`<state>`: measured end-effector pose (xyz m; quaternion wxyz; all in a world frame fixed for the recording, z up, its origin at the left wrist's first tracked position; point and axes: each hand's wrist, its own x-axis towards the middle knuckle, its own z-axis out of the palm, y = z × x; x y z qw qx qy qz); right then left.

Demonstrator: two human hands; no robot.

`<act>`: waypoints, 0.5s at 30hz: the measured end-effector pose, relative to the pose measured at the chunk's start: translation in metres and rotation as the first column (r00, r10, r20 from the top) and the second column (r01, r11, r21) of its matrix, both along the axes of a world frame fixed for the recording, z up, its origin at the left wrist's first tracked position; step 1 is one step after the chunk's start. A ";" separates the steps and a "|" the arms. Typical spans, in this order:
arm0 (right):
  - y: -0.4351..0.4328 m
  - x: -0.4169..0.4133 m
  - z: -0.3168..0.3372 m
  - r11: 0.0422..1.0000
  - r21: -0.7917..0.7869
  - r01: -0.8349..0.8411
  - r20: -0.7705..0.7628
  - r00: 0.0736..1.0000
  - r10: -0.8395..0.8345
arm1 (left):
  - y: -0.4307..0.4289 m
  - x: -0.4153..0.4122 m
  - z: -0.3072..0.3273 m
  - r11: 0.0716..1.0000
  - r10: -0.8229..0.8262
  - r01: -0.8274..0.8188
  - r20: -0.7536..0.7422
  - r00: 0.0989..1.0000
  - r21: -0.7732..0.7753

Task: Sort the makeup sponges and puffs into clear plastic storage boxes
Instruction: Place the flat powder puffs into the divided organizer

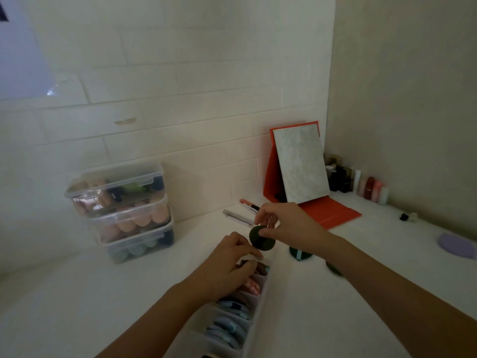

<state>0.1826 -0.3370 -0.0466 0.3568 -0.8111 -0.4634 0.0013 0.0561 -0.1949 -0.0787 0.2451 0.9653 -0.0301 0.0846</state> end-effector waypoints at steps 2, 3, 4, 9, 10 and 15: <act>-0.013 -0.002 -0.008 1.000 0.002 0.007 -0.010 1.000 -0.007 | -0.010 0.002 0.000 1.000 -0.009 0.009 0.032 0.999 -0.029; -0.018 -0.004 -0.012 1.000 0.009 0.008 -0.021 1.000 -0.007 | -0.015 0.003 0.000 0.999 -0.006 0.009 0.056 0.998 -0.052; -0.023 -0.006 -0.015 1.000 0.016 0.005 -0.029 1.000 -0.005 | -0.019 0.004 0.000 0.997 0.004 0.002 0.077 0.997 -0.075; -0.033 -0.010 -0.031 0.992 0.092 0.085 -0.022 0.996 -0.084 | -0.027 0.016 -0.002 0.990 0.086 -0.077 0.070 0.994 -0.117; -0.033 -0.010 -0.032 0.989 0.092 0.116 0.006 0.993 -0.117 | -0.028 0.018 -0.002 0.986 0.111 -0.103 0.056 0.992 -0.128; -0.031 -0.013 -0.041 0.980 0.089 0.180 0.054 0.981 -0.186 | -0.030 0.030 0.005 0.965 0.152 -0.160 -0.053 0.987 -0.207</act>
